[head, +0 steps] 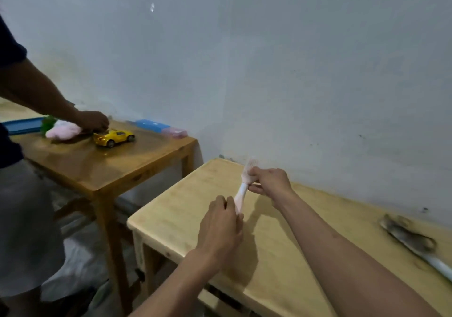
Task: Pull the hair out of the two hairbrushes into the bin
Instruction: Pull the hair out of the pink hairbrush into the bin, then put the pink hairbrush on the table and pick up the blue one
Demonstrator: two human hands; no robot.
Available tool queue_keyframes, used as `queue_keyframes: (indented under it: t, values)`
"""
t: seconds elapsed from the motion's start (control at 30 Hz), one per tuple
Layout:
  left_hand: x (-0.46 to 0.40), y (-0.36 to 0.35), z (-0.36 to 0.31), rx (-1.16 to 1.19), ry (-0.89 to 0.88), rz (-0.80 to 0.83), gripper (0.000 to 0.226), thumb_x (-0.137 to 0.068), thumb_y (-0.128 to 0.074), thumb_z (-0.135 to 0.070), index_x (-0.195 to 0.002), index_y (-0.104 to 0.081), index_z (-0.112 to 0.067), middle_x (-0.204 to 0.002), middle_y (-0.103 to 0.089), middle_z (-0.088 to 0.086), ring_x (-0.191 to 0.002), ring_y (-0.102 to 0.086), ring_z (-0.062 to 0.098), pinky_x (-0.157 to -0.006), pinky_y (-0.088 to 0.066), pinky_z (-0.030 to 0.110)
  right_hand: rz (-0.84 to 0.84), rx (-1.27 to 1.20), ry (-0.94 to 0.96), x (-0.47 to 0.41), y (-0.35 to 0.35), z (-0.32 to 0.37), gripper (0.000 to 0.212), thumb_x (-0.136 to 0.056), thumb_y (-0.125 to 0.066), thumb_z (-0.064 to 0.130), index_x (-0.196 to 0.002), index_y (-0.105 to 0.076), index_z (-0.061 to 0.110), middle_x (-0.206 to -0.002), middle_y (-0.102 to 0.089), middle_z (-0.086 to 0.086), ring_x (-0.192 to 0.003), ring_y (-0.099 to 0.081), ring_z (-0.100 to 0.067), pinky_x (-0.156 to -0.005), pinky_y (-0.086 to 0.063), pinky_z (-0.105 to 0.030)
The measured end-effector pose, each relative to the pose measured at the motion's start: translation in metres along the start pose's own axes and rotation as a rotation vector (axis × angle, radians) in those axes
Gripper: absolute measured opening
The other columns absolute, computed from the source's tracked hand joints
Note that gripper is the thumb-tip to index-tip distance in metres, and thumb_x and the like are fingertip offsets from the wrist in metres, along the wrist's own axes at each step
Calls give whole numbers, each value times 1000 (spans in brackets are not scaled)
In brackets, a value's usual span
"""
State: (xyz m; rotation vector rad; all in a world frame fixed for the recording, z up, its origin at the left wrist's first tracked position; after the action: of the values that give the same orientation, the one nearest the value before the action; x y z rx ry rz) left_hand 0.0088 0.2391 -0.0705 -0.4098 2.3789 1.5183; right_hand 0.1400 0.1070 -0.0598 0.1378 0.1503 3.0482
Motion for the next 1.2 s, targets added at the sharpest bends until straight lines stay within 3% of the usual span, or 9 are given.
queue_keyframes:
  t: [0.13,0.27,0.4,0.53,0.67,0.83,0.93,1.07,1.2]
  values:
    - [-30,-37,-14,-82,-8,98,28,-100,-45,-27,-124,-54,-14,-115,-55,5,-107,-52,24,-70,-33,30,-82,42,-91,-36,25,-23,20,-77,-75,16,-85,-71,-3,-74,-74,-9,-59,-76,-26,-83,-64,-47]
    - [-59,-64,-17,-144,9,167,28,-100,-44,-25,-119,-60,-13,-114,-60,7,-107,-52,26,-80,-38,34,-138,137,-129,-68,31,-35,22,-77,-77,22,-78,-72,0,-67,-75,-12,-62,-77,-28,-75,-65,-45]
    - [-83,-87,-18,-171,18,195,27,-101,-42,-23,-117,-62,-15,-115,-59,7,-107,-50,26,-84,-39,35,-170,236,-137,-97,36,-43,31,-71,-76,30,-84,-72,2,-80,-77,-14,-69,-77,-30,-70,-66,-42]
    - [-100,-102,-17,-167,64,191,28,-101,-42,-22,-118,-62,-15,-118,-55,6,-109,-49,26,-90,-40,35,-164,263,-140,-115,41,-48,26,-77,-73,25,-84,-71,0,-79,-77,-16,-60,-76,-29,-62,-65,-37]
    - [-110,-109,-17,-174,77,178,30,-100,-41,-28,-119,-61,-16,-118,-55,5,-109,-49,24,-91,-39,34,-170,264,-156,-128,47,-52,22,-79,-72,23,-79,-69,1,-78,-77,-17,-49,-67,-25,-47,-51,-25]
    - [-115,-112,-17,-194,66,172,31,-101,-40,-32,-121,-60,-19,-117,-57,3,-108,-51,23,-90,-40,34,-166,283,-147,-136,50,-54,27,-82,-74,25,-87,-73,-2,-75,-76,-15,-43,-63,-22,-42,-45,-21]
    - [-114,-112,-17,-178,59,171,35,-101,-40,-36,-128,-55,-19,-120,-57,3,-109,-51,23,-92,-41,34,-152,295,-141,-138,50,-55,33,-86,-75,30,-93,-73,-2,-79,-77,-16,-46,-65,-22,-44,-49,-22]
    - [-110,-108,-20,-136,51,185,51,-101,-42,-42,-146,-40,-17,-132,-54,5,-118,-49,23,-98,-42,35,-129,272,-140,-129,60,-52,35,-90,-74,33,-94,-71,-2,-75,-74,-16,-56,-69,-25,-59,-61,-33]
    - [-109,-98,-25,-177,69,175,58,-100,-46,-44,-148,-34,-15,-136,-49,10,-120,-47,25,-98,-43,35,-113,325,-110,-114,94,-32,39,-90,-73,38,-96,-69,0,-80,-76,-15,-63,-73,-25,-71,-64,-40]
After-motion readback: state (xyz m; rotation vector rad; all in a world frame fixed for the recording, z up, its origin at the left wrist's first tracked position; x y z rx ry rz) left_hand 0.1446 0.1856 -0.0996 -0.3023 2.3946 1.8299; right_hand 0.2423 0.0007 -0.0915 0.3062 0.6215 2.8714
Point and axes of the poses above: each hand's wrist, its own x-axis away from the middle knuckle, its own y-axis out of the back of the hand, z = x × y, the point moved 7 cm from there along -x, towards the middle knuckle
